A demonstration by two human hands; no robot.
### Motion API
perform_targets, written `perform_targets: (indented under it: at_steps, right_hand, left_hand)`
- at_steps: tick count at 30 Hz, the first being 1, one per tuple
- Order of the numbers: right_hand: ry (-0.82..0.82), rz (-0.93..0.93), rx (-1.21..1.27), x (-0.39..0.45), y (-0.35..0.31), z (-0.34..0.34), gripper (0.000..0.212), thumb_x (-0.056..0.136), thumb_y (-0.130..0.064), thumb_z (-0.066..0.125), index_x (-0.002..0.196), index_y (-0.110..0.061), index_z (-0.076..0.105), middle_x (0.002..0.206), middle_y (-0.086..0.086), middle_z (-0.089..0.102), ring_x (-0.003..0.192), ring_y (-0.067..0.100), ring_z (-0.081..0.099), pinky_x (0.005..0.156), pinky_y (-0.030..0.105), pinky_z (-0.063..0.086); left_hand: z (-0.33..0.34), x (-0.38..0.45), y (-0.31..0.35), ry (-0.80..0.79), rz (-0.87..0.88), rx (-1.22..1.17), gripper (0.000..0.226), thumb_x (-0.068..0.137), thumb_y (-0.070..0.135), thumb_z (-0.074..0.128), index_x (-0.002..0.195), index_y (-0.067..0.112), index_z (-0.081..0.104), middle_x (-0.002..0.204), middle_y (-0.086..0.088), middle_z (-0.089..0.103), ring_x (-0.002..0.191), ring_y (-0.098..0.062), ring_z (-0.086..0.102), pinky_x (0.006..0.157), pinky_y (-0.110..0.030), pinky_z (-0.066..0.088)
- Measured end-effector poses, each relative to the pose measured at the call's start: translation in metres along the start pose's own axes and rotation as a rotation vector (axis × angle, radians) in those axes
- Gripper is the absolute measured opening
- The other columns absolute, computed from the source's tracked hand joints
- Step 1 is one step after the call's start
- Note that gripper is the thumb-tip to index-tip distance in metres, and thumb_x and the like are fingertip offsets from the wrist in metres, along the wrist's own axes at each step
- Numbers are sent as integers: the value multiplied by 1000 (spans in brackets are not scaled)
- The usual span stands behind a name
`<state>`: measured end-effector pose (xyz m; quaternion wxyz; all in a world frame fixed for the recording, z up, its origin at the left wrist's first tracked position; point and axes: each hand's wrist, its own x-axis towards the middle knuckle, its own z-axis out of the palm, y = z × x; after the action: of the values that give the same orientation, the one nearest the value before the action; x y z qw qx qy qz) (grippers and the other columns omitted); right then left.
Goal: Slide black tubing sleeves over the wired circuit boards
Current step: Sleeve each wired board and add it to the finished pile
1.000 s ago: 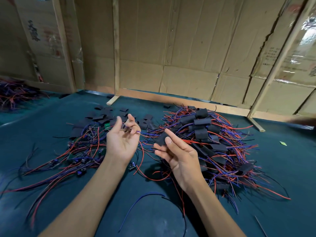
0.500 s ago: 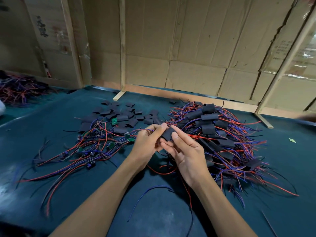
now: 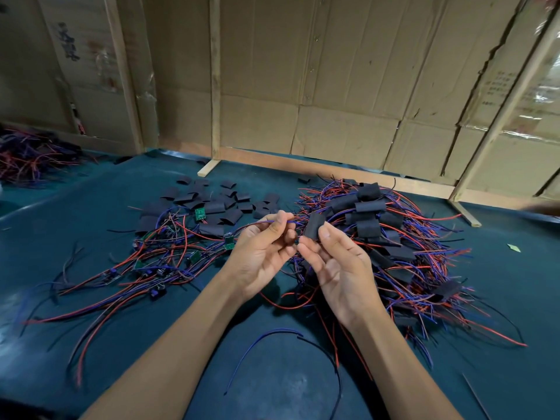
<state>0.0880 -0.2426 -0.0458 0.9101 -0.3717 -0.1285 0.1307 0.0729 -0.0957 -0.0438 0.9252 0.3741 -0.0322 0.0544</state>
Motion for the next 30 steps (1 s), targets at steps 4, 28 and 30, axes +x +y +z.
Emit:
perform_targets:
  at_steps: [4, 28, 30]
  right_hand:
    - [-58, 13, 10, 0, 0, -1, 10, 87, -4, 67, 96, -1, 64, 94, 18, 72, 89, 34, 74, 78, 38, 61]
    - [-158, 327, -19, -8, -9, 2, 30, 91, -15, 62, 112, 4, 71, 99, 23, 74, 54, 11, 65, 50, 22, 58]
    - [-160, 354, 26, -7, -10, 1, 38, 90, -18, 62, 120, 6, 65, 100, 23, 73, 52, 9, 63, 48, 20, 57]
  left_hand:
    - [0, 1, -4, 0, 29, -42, 16, 84, 21, 64, 93, 8, 65, 83, -6, 70, 72, -12, 67, 65, -23, 55]
    - [3, -2, -11, -99, 93, 193, 22, 84, 27, 62, 74, 12, 73, 74, -5, 61, 67, -13, 62, 66, -26, 56]
    - [2, -2, -10, -117, 89, 197, 24, 86, 26, 60, 85, 3, 66, 65, 1, 62, 62, -10, 60, 63, -24, 53]
